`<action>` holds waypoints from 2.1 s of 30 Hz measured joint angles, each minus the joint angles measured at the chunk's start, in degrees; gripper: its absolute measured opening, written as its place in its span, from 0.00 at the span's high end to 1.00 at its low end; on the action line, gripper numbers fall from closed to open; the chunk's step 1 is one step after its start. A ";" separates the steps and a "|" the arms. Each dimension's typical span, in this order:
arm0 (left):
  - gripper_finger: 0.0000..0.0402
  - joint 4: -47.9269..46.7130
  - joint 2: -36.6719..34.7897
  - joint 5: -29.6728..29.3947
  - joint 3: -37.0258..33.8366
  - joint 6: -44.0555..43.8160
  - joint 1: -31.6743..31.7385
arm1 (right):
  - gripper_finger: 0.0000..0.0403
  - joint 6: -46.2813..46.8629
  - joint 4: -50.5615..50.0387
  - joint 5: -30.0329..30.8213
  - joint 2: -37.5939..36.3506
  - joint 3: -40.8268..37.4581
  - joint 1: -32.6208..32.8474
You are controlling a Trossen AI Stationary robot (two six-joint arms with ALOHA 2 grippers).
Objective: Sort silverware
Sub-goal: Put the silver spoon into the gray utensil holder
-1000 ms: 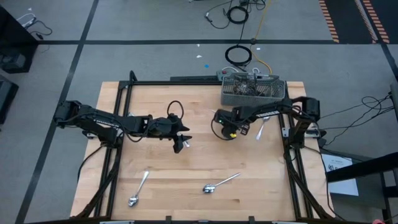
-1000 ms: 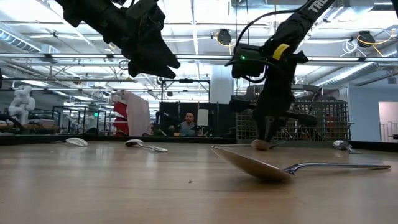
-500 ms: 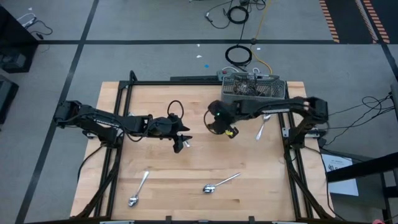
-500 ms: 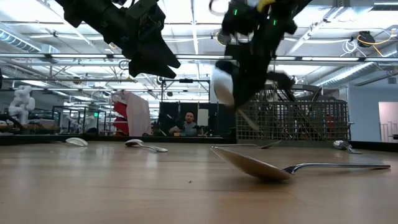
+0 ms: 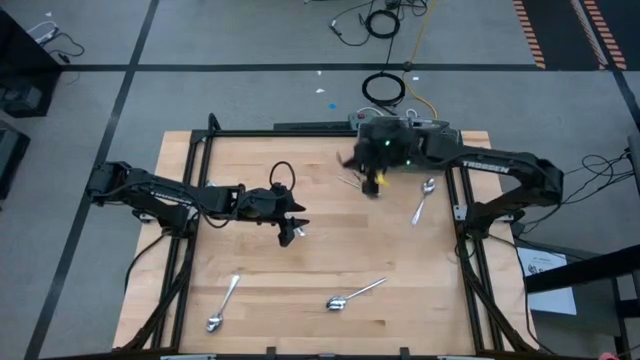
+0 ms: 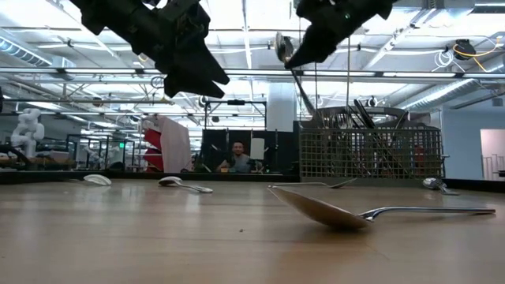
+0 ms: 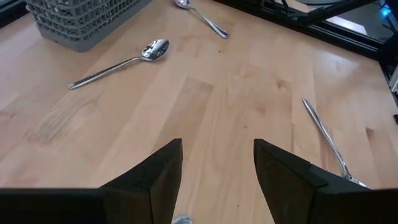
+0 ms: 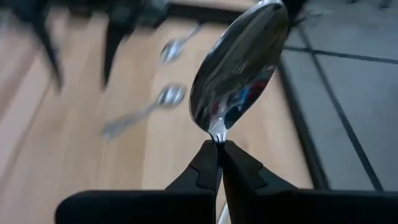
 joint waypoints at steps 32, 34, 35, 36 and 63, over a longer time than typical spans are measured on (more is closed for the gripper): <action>0.49 0.68 0.00 -0.07 0.00 0.92 -0.04 | 0.99 19.80 24.63 19.58 -0.18 -17.04 -16.12; 0.49 0.66 0.00 -0.07 0.00 0.92 -0.04 | 0.97 19.80 23.79 19.60 -0.18 -17.05 -15.86; 0.49 0.68 0.00 -0.07 0.00 0.91 -0.04 | 0.96 19.80 23.72 19.60 -0.18 -17.05 -15.83; 0.49 0.67 0.00 -0.07 0.00 0.90 -0.04 | 0.94 19.80 23.70 19.58 -0.18 -17.05 -15.81; 0.49 0.64 0.00 0.35 -0.03 -0.07 -0.31 | 0.68 22.75 22.56 17.71 -11.66 -17.07 -13.47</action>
